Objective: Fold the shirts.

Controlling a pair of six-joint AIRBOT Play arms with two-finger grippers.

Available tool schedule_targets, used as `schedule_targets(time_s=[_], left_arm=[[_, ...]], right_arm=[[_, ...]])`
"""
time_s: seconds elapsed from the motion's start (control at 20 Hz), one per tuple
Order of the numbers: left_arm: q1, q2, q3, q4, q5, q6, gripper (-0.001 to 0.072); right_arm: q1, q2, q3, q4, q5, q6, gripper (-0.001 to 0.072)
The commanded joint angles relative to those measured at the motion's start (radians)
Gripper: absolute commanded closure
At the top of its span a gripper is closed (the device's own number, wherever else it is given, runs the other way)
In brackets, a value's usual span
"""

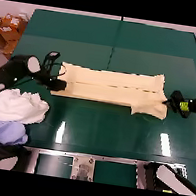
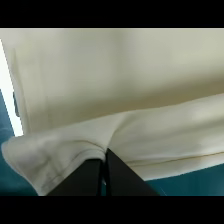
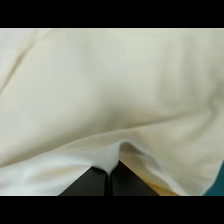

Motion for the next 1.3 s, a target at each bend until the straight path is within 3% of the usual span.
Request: schedule_targets(time_s=[0.0,0.25,0.35,0.4,0.45,0.5,0.6,0.7,0.9,0.95,1.25], left_arm=[[0.001,-0.143,0.200,0.032,0.006,0.005,0.0682],[0.046,-0.394,0.465,0.023,-0.003,-0.012,0.0682],[0.046,-0.473,0.543,0.005,0.044,0.019,0.0680],[0.043,-0.500,0.566,-0.018,0.096,0.022,0.0600],[0.043,-0.517,0.578,-0.043,0.166,0.020,0.0179],[0.046,-0.521,0.579,-0.063,0.237,-0.006,0.0026],[0.069,-0.520,0.612,-0.062,0.247,-0.013,0.0047],[0.111,-0.520,0.686,-0.038,0.132,-0.013,0.0047],[0.192,-0.520,0.804,-0.037,-0.087,-0.013,0.0048],[0.205,-0.520,0.818,-0.038,-0.130,-0.013,0.0048],[0.216,-0.517,0.819,-0.095,-0.240,-0.013,0.0048]], right_arm=[[0.065,-0.167,0.187,0.038,-0.048,0.016,0.0692],[0.101,-0.438,0.457,0.037,-0.092,0.031,0.0692],[0.108,-0.536,0.541,0.037,-0.092,0.031,0.0689],[0.114,-0.577,0.571,0.037,-0.099,0.031,0.0626],[0.119,-0.614,0.598,0.037,-0.106,0.031,0.0474],[0.119,-0.639,0.621,0.037,-0.109,0.030,0.0370],[0.100,-0.651,0.661,0.022,-0.105,-0.026,0.0262],[0.055,-0.651,0.708,-0.024,-0.037,-0.076,0.0178],[-0.062,-0.669,0.719,-0.061,0.122,-0.161,0.0176],[-0.086,-0.686,0.720,-0.061,0.149,-0.185,0.0119],[-0.118,-0.837,0.720,0.121,0.241,-0.387,0.0106]])
